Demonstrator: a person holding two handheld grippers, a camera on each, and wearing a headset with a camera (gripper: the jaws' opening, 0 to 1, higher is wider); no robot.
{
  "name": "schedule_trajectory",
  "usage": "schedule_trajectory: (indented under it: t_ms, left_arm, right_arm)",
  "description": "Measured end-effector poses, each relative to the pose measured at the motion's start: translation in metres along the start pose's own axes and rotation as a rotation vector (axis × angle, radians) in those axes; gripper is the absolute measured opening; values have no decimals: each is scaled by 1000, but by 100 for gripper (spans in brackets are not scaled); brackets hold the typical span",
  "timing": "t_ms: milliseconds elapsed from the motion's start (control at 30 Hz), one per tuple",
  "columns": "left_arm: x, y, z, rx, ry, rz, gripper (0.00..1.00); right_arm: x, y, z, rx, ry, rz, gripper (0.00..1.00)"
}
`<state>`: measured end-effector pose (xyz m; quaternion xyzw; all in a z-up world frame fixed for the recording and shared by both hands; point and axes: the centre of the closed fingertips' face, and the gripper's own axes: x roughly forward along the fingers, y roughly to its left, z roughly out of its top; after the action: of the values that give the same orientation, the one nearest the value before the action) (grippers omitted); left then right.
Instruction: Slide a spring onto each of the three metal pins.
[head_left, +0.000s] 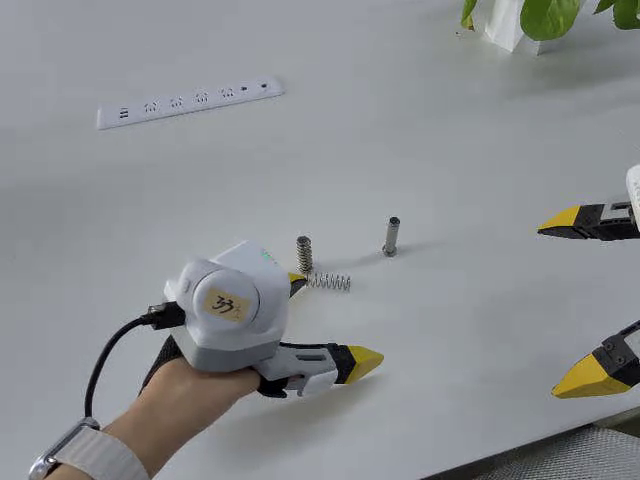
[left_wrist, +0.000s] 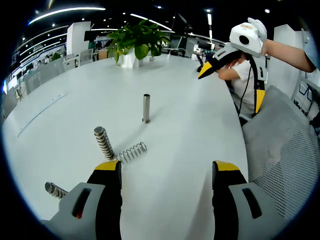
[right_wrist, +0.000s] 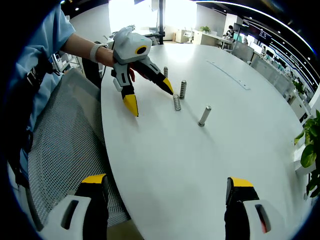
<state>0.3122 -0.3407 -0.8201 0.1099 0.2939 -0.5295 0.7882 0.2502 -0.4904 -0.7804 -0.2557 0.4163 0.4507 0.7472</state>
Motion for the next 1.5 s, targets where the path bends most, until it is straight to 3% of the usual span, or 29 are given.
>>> schedule_trajectory:
  t_ms: [67, 200, 300, 633, 1000, 1200, 1333, 1500]
  left_arm:
    - [0, 1, -1, 9, 2, 8, 72]
    - [2, 14, -1, -6, 1, 52, 72]
    - [5, 18, 0, -25, -4, 51, 72]
    - [9, 11, 3, -15, -2, 20, 71]
    - [12, -7, 4, -8, -9, -13, 71]
    - [11, -4, 4, 0, -9, -4, 71]
    - [5, 8, 8, 39, -20, 46, 70]
    - [8, 12, 9, 78, 4, 29, 63]
  right_arm:
    - [0, 0, -1, 0, 2, 0, 98]
    - [-1, 2, -3, -1, 7, -1, 97]
    - [-1, 4, -5, 1, 11, 1, 97]
    - [-1, 6, -7, 6, 19, 3, 97]
    - [1, 4, -10, 9, 17, 6, 96]
    - [0, 6, -11, 12, 17, 5, 96]
    - [1, 6, -14, 16, 20, 9, 96]
    - [2, 9, -13, 20, 18, 13, 96]
